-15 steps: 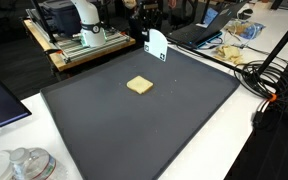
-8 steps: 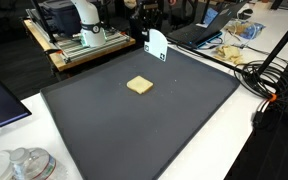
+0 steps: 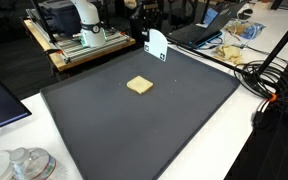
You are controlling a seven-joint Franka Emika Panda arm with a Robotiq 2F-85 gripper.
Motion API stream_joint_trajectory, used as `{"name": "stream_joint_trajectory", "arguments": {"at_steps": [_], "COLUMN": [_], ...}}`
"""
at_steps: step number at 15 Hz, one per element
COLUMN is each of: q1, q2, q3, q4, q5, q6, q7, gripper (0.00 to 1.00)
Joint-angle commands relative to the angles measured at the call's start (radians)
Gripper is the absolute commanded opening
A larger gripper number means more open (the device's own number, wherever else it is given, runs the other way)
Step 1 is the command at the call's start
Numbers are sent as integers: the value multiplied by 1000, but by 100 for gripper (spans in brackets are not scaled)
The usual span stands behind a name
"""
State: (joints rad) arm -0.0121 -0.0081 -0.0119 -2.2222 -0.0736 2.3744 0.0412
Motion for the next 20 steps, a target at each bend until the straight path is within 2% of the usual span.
{"name": "stream_joint_trajectory", "arguments": {"at_steps": [1,18,19,20], "q1": [0,0,0,-21], "q2": [0,0,0,-1], "q3": [0,0,0,-22], "q4": [2,2,2,17], "q5": [1,1,1,70], "q6": [-3,-3,-3,-14], "q7": [-1,-1,-1,21], "gripper": [4,4,1,1]}}
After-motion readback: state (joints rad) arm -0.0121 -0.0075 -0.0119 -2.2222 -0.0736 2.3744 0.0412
